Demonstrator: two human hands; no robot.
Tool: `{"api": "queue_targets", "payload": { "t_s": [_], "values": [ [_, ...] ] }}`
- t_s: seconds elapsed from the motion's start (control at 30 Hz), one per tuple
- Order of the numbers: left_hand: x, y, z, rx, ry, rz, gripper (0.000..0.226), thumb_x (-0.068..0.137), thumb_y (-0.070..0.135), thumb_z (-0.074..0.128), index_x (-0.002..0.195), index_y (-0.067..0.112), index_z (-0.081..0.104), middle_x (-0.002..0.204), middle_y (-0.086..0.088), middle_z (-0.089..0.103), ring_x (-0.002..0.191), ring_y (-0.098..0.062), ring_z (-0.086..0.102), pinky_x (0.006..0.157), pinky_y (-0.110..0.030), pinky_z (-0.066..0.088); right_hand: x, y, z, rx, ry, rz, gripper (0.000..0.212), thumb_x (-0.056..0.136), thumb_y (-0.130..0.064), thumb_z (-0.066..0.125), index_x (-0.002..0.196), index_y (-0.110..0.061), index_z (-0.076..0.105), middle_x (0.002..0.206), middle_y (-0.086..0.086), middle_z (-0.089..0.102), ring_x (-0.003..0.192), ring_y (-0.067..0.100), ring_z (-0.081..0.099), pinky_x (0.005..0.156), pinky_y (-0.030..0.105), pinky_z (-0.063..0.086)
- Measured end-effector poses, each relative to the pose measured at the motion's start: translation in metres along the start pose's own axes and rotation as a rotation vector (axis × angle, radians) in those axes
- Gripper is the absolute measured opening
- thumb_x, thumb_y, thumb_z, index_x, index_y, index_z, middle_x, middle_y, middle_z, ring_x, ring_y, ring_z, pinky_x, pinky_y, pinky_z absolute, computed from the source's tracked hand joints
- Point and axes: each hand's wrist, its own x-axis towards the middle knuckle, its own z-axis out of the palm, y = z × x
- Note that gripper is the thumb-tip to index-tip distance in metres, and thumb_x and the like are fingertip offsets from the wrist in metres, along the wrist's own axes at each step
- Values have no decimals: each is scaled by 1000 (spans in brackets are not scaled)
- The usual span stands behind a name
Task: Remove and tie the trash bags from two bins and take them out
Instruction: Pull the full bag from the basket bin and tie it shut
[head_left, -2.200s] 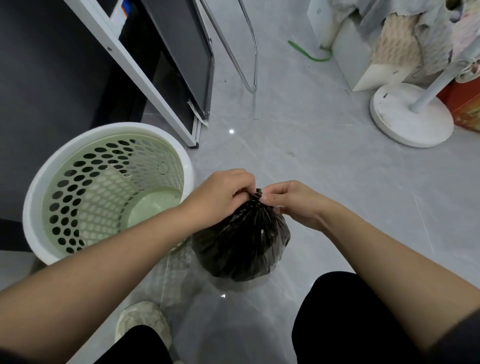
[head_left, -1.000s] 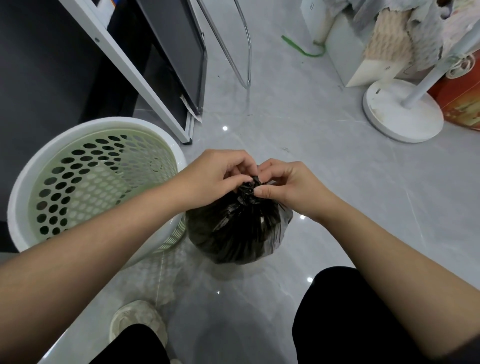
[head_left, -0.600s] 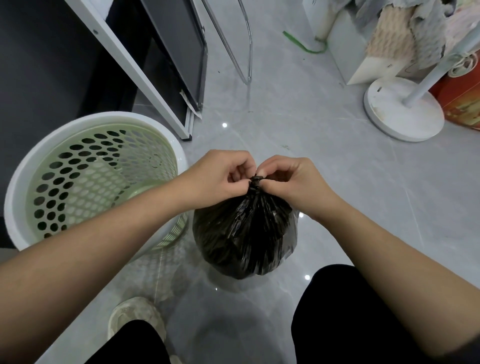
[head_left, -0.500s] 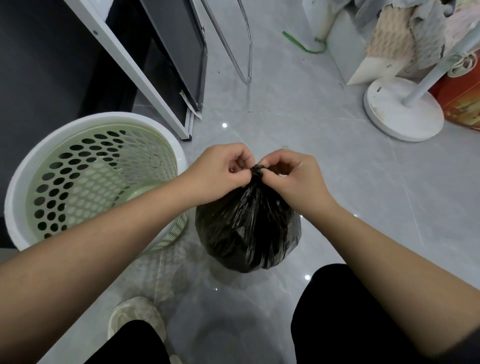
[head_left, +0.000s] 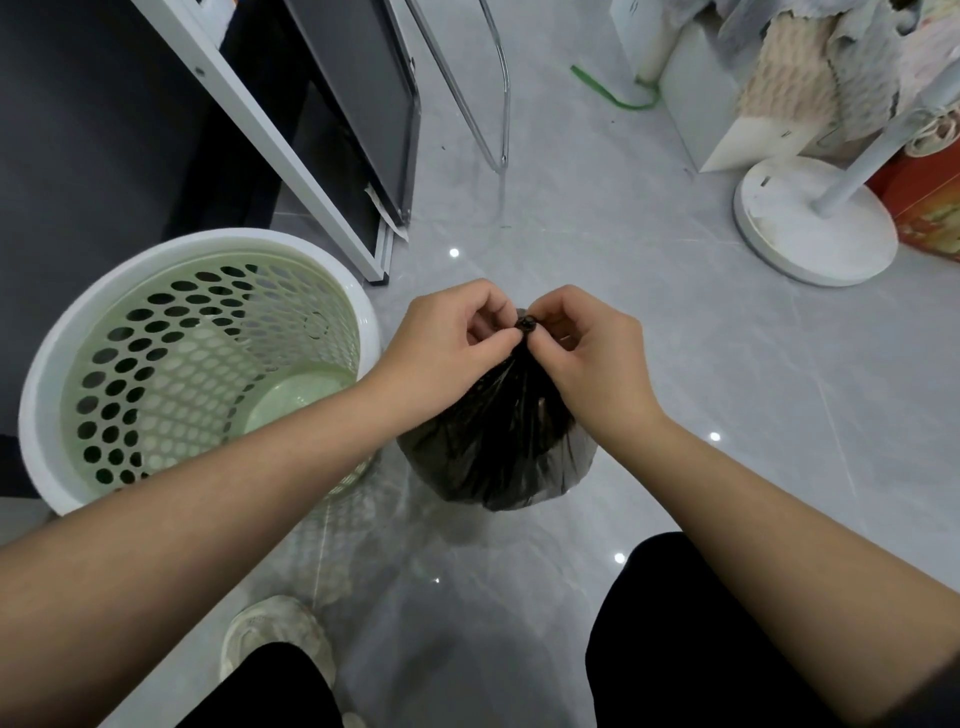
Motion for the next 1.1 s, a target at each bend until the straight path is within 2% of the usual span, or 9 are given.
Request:
{"api": "queue_targets", "payload": {
  "t_s": [0.07,0.2,0.3,0.43,0.6,0.67,0.8,0.93,1.1],
  "values": [
    [0,-1,1,-2,8,-1,10,79,12,67,82,21,62,72,2,64,63,-8,59,63,-22,49,-1,0,0,27,-19,3,10,83,-7,63,81,-18,64,73,-12,64,67,0,59,62,10,43],
    [0,1,2,46,32,31,13,77,9,62,82,21,62,71,-5,63,63,-16,58,64,-29,49,-2,2,1,61,-38,10,11,83,-9,64,80,-19,63,82,-3,67,74,11,65,64,16,47],
    [1,3,2,98,61,79,12,76,5,60,82,15,62,68,3,58,61,-10,52,62,-27,46,-3,3,2,130,-75,51,12,84,-11,66,80,-22,63,84,1,70,76,15,68,68,22,50],
    [2,2,0,155,95,130,12,75,2,58,82,11,62,70,4,55,66,-16,51,62,-27,44,-4,5,3,262,-149,101,16,84,-5,66,86,-21,66,87,1,73,82,14,71,77,29,55],
    [2,2,5,165,158,217,12,77,4,58,83,14,61,73,11,52,65,-7,48,61,-20,41,0,5,0,453,-112,169,16,83,2,67,88,-13,65,85,3,69,77,14,66,72,26,56],
    [2,1,6,134,190,245,12,79,3,57,84,13,62,77,11,52,68,-6,49,64,-16,40,1,6,-1,399,-109,166,14,84,-4,69,93,-14,68,89,0,71,82,10,68,73,23,55],
    [-1,0,7,103,155,264,14,81,-1,57,86,11,63,82,11,53,74,-2,52,70,-13,39,0,6,5,101,-134,69,4,84,-16,67,85,-14,69,77,-6,69,73,8,63,69,24,49],
    [6,3,1,74,119,256,14,79,-5,55,87,7,60,82,9,54,75,-8,53,69,-18,42,2,0,7,92,-70,93,11,83,-16,65,75,-22,62,64,-16,59,62,-3,54,62,11,39],
    [13,23,-23,102,-139,144,13,78,3,59,87,11,55,77,3,57,67,-11,55,63,-25,47,-4,-18,1,71,-41,148,7,80,-14,67,75,-18,63,65,-14,60,64,-1,55,62,10,40]
  ]
}}
